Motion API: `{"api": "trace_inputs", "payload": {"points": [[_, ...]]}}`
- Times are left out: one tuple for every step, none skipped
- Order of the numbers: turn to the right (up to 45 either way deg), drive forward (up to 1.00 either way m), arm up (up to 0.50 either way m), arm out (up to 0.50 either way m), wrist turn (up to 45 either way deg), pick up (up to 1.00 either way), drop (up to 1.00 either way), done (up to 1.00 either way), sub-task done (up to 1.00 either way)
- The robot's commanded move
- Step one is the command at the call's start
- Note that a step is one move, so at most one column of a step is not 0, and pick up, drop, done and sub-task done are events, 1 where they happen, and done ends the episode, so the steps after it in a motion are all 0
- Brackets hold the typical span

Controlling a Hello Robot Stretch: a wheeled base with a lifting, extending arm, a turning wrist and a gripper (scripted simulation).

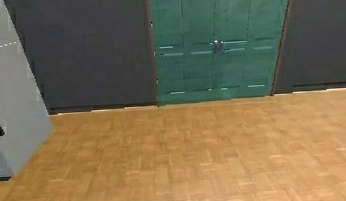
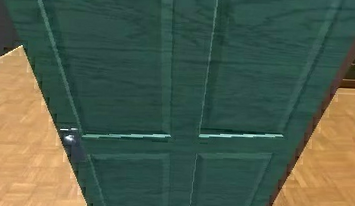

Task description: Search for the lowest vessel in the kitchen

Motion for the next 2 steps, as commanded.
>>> {"api": "trace_inputs", "payload": {"points": [[0.0,0.5,0.0,0.0,0.0,0.0,0.0,0.0,0.0],[36.0,0.0,0.0,0.0,0.0,0.0,0.0,0.0,0.0]]}}
